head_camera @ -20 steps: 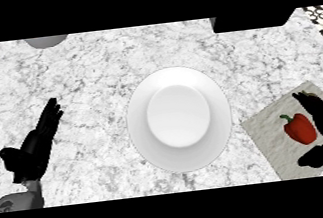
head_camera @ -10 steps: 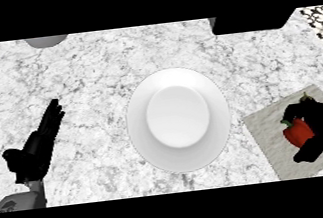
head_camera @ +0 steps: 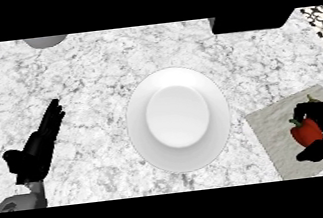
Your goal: Pick the bell pepper from the placemat and place it in the plate
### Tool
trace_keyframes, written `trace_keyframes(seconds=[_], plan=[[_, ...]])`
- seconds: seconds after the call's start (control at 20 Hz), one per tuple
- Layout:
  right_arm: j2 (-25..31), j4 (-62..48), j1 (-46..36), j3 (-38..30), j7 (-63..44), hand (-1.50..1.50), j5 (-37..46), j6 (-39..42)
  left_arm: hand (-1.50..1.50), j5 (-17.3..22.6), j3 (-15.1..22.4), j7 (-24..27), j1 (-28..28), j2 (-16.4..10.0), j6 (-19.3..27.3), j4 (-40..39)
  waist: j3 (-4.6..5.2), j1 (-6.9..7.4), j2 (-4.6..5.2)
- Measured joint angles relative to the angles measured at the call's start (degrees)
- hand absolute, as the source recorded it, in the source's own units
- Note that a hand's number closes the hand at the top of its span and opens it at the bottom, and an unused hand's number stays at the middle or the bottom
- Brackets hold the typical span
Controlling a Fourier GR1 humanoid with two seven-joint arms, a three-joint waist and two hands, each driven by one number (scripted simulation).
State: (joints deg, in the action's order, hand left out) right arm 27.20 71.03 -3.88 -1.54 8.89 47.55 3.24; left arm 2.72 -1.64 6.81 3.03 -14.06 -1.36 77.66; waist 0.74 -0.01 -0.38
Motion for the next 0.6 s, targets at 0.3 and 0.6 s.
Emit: trace_keyframes(seconds=[0.3,0.6], plan=[[2.51,-1.72,1.25,-4.39,11.25,1.5,-3.4,-3.17,0.0,-0.56,-0.4,0.77,-0.33,0.49,-0.44,-0.76,-0.55,-0.12,0.26],[5.08,10.53,6.68,-8.39,14.24,1.5,-8.8,1.11,0.0,-0.64,-1.26,-0.43,-0.7,0.52,-0.48,0.55,-0.68,-0.47,0.23]])
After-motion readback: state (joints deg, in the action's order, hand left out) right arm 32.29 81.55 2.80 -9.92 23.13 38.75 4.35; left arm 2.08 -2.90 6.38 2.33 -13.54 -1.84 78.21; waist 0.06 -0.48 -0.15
